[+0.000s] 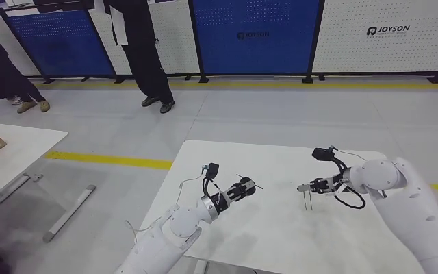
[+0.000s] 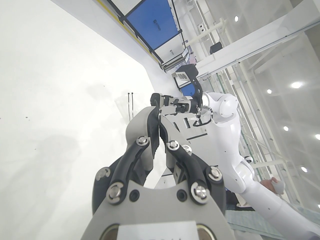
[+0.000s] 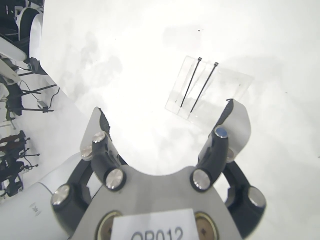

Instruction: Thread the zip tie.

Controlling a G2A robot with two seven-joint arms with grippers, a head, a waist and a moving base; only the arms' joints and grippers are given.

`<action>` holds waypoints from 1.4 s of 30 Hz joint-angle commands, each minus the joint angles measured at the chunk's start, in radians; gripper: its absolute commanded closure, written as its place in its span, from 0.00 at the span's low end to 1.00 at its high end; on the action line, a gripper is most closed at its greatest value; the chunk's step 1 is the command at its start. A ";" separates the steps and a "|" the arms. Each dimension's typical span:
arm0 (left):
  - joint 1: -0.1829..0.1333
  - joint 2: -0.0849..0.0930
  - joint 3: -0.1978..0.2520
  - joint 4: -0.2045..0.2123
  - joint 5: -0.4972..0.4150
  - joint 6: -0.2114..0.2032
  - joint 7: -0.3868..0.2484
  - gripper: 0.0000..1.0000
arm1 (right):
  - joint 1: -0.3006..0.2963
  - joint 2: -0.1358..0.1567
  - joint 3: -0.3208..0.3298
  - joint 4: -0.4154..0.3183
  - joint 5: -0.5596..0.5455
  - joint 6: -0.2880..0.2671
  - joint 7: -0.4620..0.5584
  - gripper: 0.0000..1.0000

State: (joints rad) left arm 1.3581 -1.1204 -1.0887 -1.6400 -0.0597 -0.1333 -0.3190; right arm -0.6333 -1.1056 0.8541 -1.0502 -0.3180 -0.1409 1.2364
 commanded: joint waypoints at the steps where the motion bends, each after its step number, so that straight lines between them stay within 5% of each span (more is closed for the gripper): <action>1: 0.000 0.000 0.000 0.000 0.000 0.000 0.000 1.00 | 0.003 -0.001 0.000 -0.001 -0.007 0.019 -0.003 0.14; 2: 0.000 0.000 0.000 0.000 0.000 0.000 0.000 1.00 | 0.006 -0.001 -0.001 0.000 -0.015 0.034 -0.007 0.62; 5: 0.000 0.000 0.000 0.000 0.000 0.000 0.000 1.00 | 0.010 -0.003 -0.005 -0.002 -0.028 0.066 -0.007 0.74; 7: 0.000 0.000 0.000 0.000 0.000 0.000 0.000 1.00 | 0.015 -0.005 -0.011 0.000 -0.041 0.091 -0.007 0.93; 15: 0.000 0.000 0.000 0.000 0.000 0.000 0.000 1.00 | 0.036 -0.021 -0.040 0.049 -0.053 0.137 0.008 0.84; 28: 0.000 0.000 0.000 0.000 0.000 0.000 0.000 1.00 | 0.107 -0.089 -0.141 0.207 -0.079 0.213 -0.034 0.69; 36: 0.000 0.000 0.000 0.000 0.000 0.000 0.000 1.00 | 0.136 -0.122 -0.168 0.285 -0.066 0.192 -0.044 0.73; 42: 0.000 0.000 0.000 0.000 0.000 0.000 0.000 1.00 | 0.149 -0.140 -0.179 0.321 -0.060 0.166 -0.045 0.67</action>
State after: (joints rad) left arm 1.3581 -1.1204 -1.0887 -1.6400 -0.0597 -0.1333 -0.3190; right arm -0.4852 -1.2439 0.6746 -0.7310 -0.3817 0.0349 1.1907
